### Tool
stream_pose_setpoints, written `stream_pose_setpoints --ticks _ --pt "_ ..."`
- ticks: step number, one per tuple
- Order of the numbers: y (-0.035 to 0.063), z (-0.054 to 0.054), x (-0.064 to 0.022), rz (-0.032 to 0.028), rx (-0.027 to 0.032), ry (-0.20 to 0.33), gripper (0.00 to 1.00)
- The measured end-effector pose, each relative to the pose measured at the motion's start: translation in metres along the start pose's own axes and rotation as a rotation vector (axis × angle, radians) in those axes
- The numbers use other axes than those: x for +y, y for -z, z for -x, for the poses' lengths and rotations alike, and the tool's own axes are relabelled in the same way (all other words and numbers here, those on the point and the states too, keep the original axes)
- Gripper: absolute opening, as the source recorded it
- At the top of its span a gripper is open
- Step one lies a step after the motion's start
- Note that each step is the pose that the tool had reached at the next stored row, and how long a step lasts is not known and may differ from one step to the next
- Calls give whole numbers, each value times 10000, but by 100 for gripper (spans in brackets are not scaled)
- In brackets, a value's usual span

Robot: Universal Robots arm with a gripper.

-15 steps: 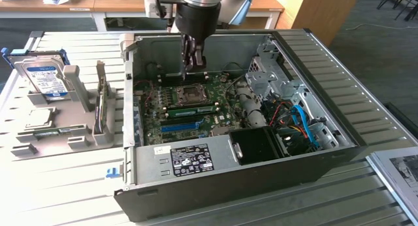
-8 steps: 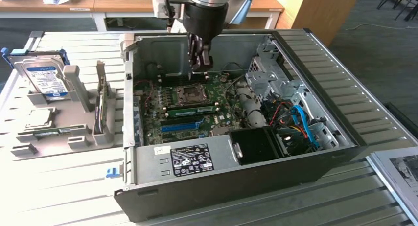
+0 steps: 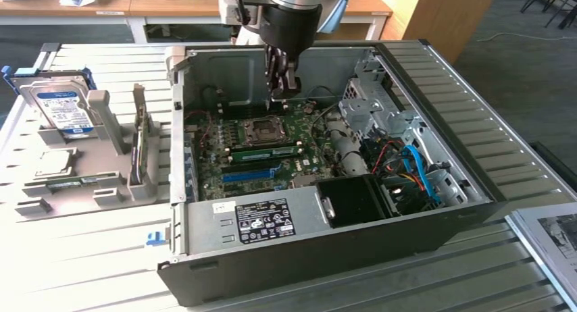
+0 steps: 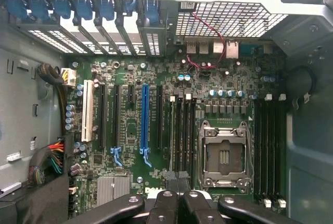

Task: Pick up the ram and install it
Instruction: 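Press down the ram until it locks into place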

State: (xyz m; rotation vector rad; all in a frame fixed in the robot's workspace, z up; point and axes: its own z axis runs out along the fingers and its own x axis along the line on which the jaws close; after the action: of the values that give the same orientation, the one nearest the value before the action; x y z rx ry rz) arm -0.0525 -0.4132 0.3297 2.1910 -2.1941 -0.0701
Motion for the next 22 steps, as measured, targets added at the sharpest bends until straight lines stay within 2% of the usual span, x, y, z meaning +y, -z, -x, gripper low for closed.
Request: stream_pose_setpoints --ticks 12,21,22 --pt "-1 0 0 -1 -5 -74 10" --pt "-10 0 -1 -4 -73 -1202 10" --pt "-13 0 -1 -6 -93 -1534 10"
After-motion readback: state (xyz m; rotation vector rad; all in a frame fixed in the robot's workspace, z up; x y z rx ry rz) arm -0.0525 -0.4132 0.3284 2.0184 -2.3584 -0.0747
